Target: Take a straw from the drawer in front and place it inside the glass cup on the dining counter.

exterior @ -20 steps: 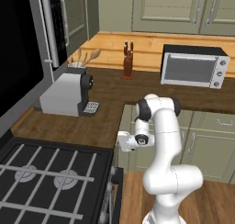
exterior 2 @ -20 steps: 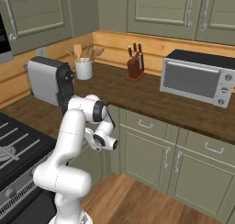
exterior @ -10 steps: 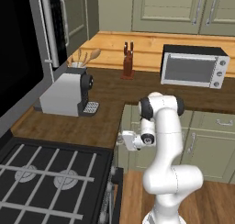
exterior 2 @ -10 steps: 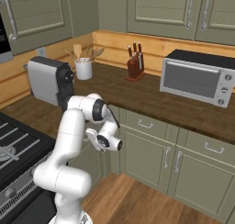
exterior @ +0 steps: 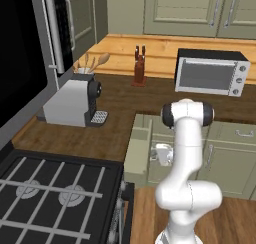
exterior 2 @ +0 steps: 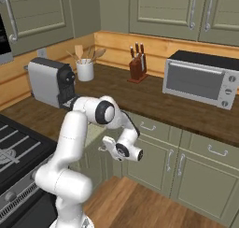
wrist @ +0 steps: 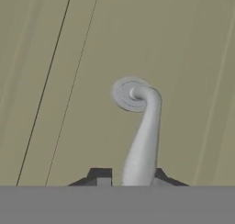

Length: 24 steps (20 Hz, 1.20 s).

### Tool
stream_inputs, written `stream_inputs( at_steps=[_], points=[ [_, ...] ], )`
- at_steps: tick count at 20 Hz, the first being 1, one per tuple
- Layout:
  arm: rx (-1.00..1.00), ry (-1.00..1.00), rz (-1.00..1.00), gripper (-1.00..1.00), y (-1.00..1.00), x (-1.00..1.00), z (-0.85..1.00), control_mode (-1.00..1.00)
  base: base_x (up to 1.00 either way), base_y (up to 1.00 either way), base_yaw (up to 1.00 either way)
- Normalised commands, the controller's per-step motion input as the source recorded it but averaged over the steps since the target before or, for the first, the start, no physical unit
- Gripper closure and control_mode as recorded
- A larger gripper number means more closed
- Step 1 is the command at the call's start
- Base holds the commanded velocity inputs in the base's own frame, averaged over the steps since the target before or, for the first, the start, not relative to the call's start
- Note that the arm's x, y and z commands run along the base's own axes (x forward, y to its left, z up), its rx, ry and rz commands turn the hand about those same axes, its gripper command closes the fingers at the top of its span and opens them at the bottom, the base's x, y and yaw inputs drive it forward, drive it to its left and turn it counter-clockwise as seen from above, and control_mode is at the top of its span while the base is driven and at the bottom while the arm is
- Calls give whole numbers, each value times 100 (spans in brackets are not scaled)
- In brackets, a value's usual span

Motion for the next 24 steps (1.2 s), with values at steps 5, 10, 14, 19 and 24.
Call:
stream_inputs(
  at_steps=[5,10,14,19,24],
  points=[
    [0,0,0,100,-100,-54,0,-100,0,0,0],
    [0,0,0,100,-100,-34,2,-100,0,0,0],
    [0,0,0,-100,-79,-7,0,-100,0,0,0],
    [-1,7,0,-100,-59,0,-1,-100,0,0,0],
    [-6,6,0,-100,-42,-9,13,-100,0,0,0]
  ],
)
